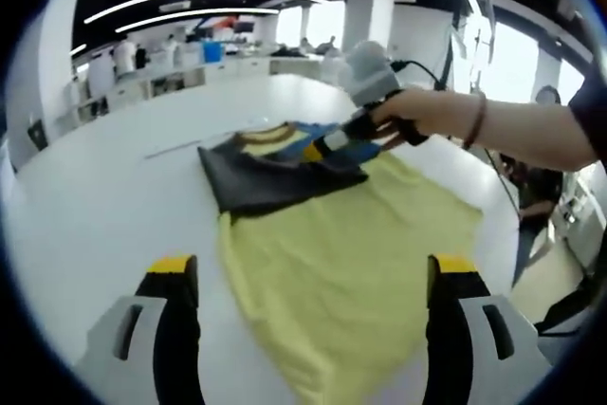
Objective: Fold the garment on the visible template until the final outline fits inside the template.
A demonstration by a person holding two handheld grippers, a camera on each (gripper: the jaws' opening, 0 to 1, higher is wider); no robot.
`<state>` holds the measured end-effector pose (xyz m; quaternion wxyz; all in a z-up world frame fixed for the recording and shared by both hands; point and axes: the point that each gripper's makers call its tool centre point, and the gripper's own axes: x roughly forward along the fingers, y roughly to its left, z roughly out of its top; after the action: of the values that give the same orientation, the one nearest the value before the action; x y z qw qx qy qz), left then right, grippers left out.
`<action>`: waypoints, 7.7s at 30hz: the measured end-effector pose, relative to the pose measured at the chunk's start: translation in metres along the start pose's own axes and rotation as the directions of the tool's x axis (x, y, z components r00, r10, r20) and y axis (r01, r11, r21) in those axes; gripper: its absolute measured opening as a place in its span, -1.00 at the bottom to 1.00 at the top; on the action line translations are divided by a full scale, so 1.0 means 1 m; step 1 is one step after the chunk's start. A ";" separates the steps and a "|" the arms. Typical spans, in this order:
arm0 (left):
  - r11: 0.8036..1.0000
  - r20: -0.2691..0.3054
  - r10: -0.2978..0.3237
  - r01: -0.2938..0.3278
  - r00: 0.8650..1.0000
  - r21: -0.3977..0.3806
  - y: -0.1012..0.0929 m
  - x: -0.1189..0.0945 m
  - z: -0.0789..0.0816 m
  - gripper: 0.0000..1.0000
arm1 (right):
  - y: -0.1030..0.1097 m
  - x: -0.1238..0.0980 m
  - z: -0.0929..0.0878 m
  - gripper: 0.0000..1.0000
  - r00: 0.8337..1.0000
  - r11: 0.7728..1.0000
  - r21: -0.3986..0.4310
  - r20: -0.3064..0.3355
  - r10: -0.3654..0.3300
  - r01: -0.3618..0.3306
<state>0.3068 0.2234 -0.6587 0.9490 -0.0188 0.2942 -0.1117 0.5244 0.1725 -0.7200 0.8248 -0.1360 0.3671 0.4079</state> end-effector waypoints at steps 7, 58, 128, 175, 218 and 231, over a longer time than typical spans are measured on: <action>1.000 -0.007 0.007 -0.007 1.000 -0.003 0.003 -0.001 -0.002 0.91 | -0.009 0.001 0.000 -0.67 0.999 0.999 -0.007 -0.003 -0.045 0.045; 0.999 0.023 0.033 -0.033 0.999 -0.006 0.006 -0.011 0.009 0.88 | -0.082 -0.093 -0.056 -1.00 0.993 0.989 0.095 -0.038 -0.113 0.116; 0.999 0.004 0.045 -0.045 0.999 -0.008 0.011 -0.014 0.010 0.89 | -0.121 -0.086 -0.045 -0.79 0.983 0.977 0.124 -0.082 -0.165 0.174; 0.992 -0.144 0.103 -0.113 0.984 -0.057 0.016 -0.055 -0.062 0.46 | -0.020 -0.208 -0.179 0.06 0.991 0.990 0.136 -0.131 -0.008 0.026; 0.951 -0.334 0.108 -0.196 0.936 -0.240 0.001 -0.054 -0.119 -1.00 | -0.021 -0.220 -0.234 -1.00 0.977 0.968 0.227 -0.205 -0.056 0.103; 0.963 -0.346 0.069 -0.153 0.936 -0.221 -0.008 -0.076 -0.118 -1.00 | -0.009 -0.235 -0.239 -1.00 0.974 0.976 0.202 -0.223 -0.033 0.079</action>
<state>0.1781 0.2362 -0.7130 0.8803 -0.0995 0.4633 -0.0220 0.3198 -0.0931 -0.7179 0.8006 -0.1026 0.4923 0.3258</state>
